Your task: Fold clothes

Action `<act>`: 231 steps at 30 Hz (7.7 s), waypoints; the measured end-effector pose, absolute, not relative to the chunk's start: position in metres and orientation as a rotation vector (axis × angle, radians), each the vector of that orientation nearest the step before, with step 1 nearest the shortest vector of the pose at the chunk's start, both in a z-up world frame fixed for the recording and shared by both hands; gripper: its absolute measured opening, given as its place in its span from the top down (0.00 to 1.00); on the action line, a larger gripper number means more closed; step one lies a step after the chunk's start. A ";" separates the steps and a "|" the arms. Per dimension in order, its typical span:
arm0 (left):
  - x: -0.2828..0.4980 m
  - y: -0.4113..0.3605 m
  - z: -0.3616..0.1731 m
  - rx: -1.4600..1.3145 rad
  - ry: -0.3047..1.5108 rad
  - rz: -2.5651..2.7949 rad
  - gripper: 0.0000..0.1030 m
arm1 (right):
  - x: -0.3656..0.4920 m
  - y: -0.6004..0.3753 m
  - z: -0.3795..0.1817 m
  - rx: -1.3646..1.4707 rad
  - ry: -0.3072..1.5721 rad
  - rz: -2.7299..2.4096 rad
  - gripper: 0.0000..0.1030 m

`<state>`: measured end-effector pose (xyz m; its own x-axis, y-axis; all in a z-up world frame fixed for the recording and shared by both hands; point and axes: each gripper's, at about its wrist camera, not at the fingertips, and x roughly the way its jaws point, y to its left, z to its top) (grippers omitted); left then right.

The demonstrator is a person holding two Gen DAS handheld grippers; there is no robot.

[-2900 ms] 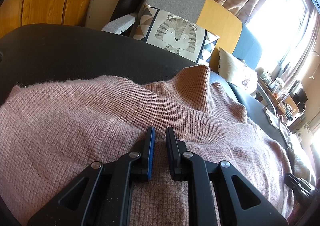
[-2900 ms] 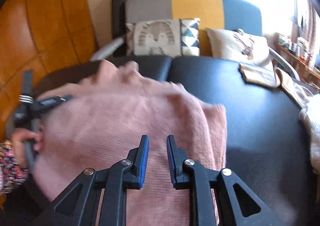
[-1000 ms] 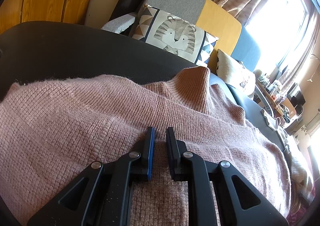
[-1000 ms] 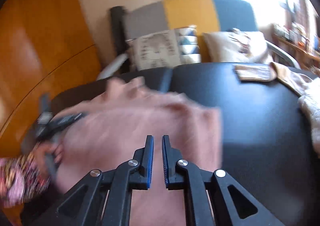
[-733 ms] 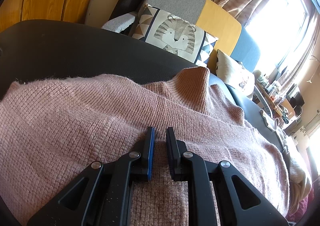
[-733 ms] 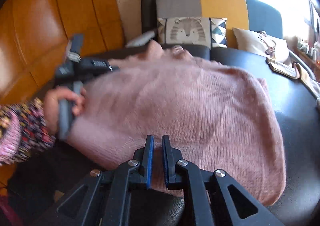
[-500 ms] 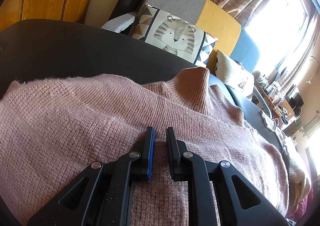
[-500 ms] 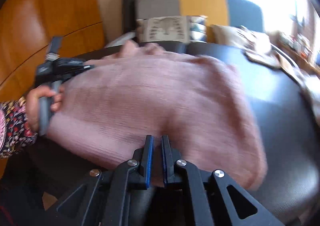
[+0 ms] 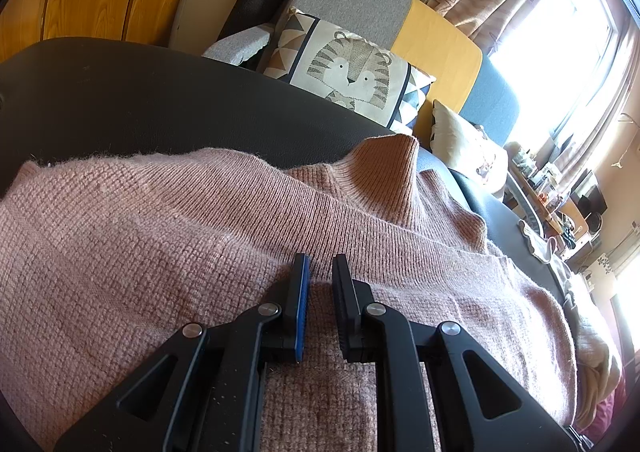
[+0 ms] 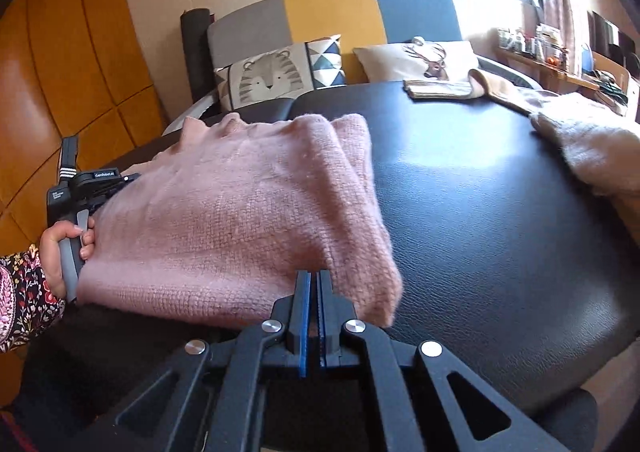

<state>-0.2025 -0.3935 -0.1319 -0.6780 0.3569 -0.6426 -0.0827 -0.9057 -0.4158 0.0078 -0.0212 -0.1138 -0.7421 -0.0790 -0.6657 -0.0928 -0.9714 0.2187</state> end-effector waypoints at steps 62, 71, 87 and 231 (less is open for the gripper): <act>-0.121 -0.111 -0.103 -1.008 0.015 1.991 0.75 | -0.084 0.096 -0.152 -1.966 1.237 2.979 0.96; -0.120 -0.110 -0.104 -0.997 0.023 1.995 0.75 | -0.091 0.091 -0.148 -2.151 1.385 3.035 0.95; -0.123 -0.113 -0.107 -0.995 -0.006 1.980 0.75 | -0.096 0.063 -0.143 -2.770 0.747 2.971 0.94; -0.253 -0.343 -0.032 -0.819 0.007 2.325 0.89 | -0.279 -0.120 -0.035 -1.413 0.384 3.264 0.92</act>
<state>-0.2534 -0.3434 -0.0316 -0.5835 0.5883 -0.5598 -0.5918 -0.7801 -0.2030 -0.2791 -0.1199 -0.0349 -0.6091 -0.4662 -0.6416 0.3044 -0.8844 0.3537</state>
